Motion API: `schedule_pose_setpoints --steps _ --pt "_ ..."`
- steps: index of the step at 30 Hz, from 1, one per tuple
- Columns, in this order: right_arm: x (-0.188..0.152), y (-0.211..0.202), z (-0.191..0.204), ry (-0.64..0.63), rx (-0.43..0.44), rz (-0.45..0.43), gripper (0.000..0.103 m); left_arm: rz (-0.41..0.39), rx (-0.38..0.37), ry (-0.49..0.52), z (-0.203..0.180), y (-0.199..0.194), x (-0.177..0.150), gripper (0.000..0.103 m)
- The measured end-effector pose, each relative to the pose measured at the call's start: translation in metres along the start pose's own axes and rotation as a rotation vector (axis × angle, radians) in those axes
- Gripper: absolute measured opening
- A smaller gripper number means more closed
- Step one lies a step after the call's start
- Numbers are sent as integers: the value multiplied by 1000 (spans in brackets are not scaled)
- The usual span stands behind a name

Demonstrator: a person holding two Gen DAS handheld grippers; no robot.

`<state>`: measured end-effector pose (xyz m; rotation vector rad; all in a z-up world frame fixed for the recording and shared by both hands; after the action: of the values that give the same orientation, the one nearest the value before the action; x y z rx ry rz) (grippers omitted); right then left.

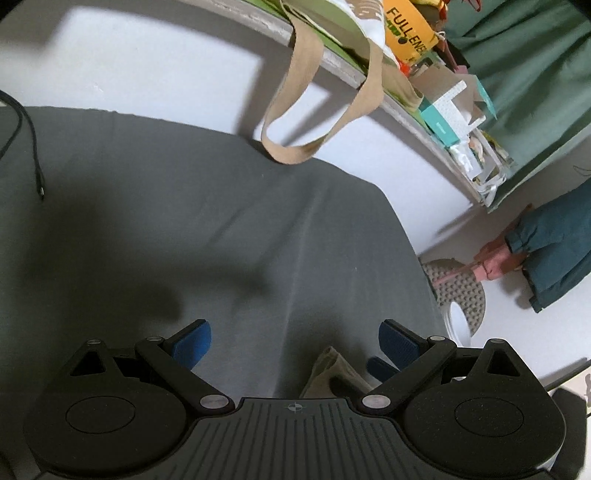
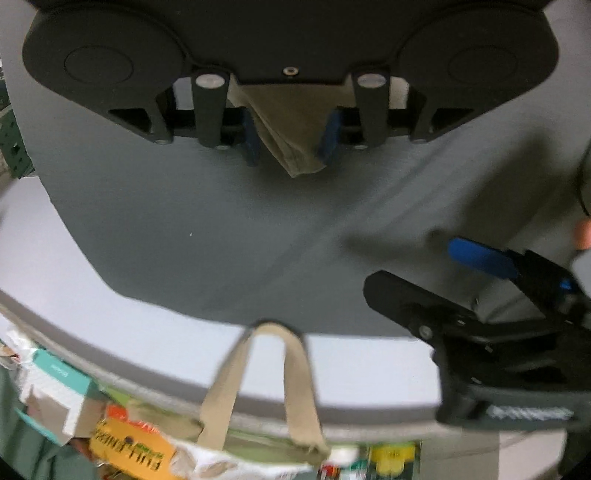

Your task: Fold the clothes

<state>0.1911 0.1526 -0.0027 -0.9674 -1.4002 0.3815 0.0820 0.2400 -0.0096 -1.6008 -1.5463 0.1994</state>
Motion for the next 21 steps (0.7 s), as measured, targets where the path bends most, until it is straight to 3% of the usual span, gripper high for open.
schedule_pose_setpoints --steps 2,10,12,14,16,21 --pt "0 6 0 5 18 17 8 4 1 4 0 -1 -1 98" --pt "1 5 8 -51 13 -17 6 -17 13 -36 7 -3 3 98" --pt "-3 10 8 -50 -33 -9 9 -11 13 -31 7 -1 2 98" --pt "-3 9 5 -24 -66 -34 24 -2 12 -16 5 1 -1 98" --pt "1 -1 -4 29 -90 -78 29 10 7 3 1 2 -3 98" --pt "-20 -80 -65 182 -173 -198 36 33 -18 60 -12 3 -8 98"
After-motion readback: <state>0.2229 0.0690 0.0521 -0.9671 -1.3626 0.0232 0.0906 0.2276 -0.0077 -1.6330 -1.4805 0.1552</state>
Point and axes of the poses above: each gripper's, at about its wrist camera, not at the fingertips, and y roughly the way its jaws point, z to its left, x to its top, the point moved 8 cm from there along y, roughly the way its jaws point, and after that the axes turned 2 degrees about -y, right-handed, at the moved point
